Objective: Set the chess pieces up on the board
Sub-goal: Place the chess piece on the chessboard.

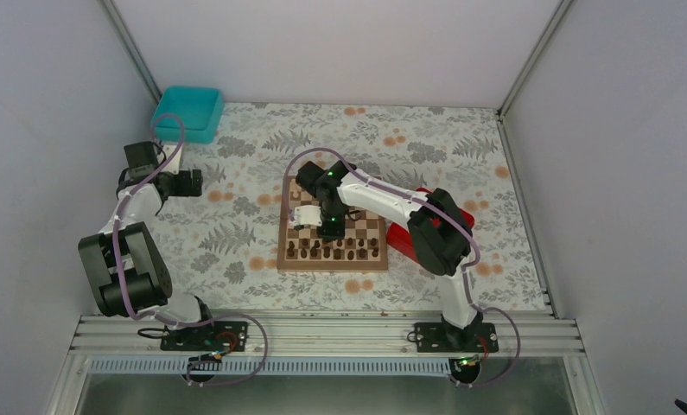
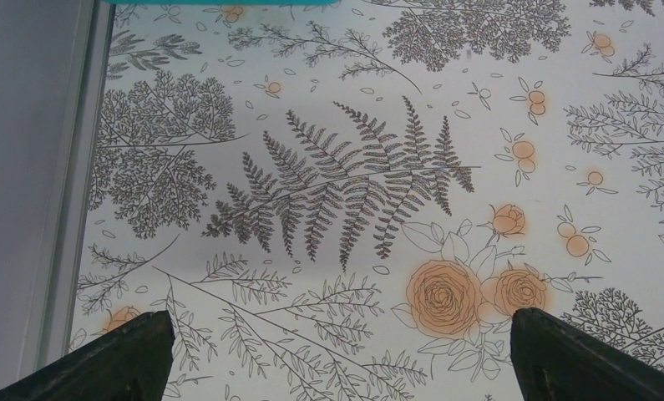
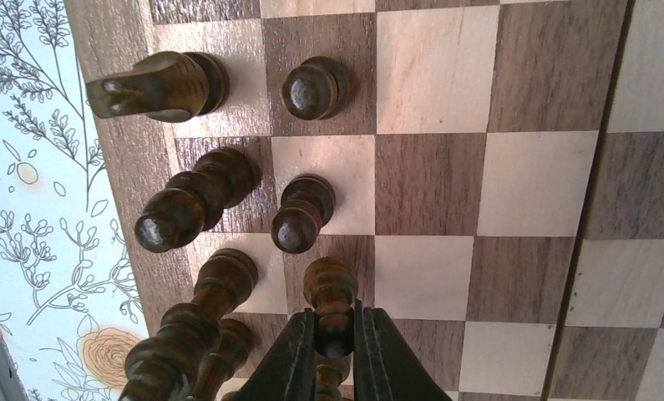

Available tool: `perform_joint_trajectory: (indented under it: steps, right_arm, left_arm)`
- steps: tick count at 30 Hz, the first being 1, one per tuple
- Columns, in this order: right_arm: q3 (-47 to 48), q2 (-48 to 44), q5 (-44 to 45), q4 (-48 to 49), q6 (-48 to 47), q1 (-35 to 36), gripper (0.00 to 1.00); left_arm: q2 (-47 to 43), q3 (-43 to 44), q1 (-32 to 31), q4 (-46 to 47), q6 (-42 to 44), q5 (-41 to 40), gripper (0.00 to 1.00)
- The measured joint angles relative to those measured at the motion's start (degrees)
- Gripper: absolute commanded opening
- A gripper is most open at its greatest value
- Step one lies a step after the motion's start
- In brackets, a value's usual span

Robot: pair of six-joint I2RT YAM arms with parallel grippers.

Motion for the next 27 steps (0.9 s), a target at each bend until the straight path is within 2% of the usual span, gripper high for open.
perform_joint_trajectory:
  steps: [27]
  right_arm:
    - [-0.35, 0.94, 0.68, 0.17, -0.37, 0.0, 0.1]
  left_arm:
    - [0.0, 0.0, 0.26, 0.02, 0.0, 0.04, 1.0]
